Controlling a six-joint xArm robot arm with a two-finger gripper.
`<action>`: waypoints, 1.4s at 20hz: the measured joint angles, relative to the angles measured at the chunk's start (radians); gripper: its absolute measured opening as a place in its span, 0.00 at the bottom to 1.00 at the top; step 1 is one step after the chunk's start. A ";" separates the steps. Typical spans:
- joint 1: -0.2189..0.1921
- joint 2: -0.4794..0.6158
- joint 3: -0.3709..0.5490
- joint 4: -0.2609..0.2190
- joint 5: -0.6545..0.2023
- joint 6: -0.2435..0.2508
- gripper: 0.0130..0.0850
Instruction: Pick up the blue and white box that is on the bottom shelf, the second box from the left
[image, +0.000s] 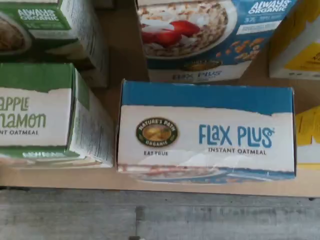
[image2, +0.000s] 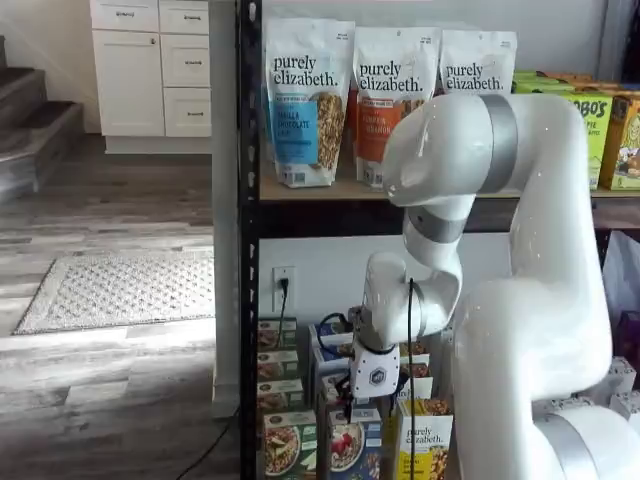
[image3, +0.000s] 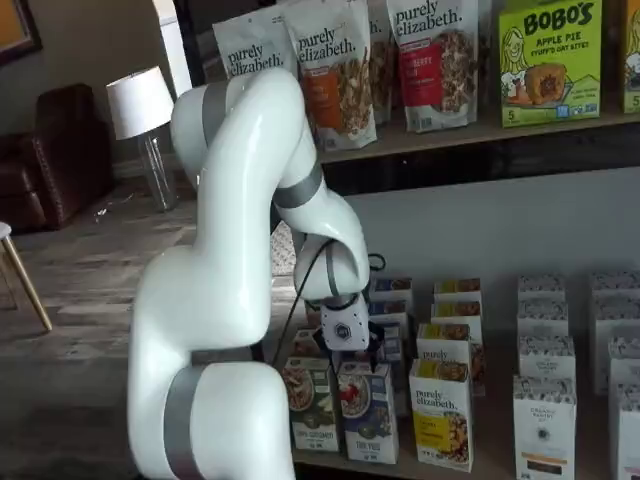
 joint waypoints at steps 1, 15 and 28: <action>0.000 0.006 -0.007 0.000 0.001 -0.001 1.00; 0.001 0.059 -0.088 -0.038 0.017 0.037 1.00; -0.003 0.080 -0.121 0.079 0.038 -0.078 1.00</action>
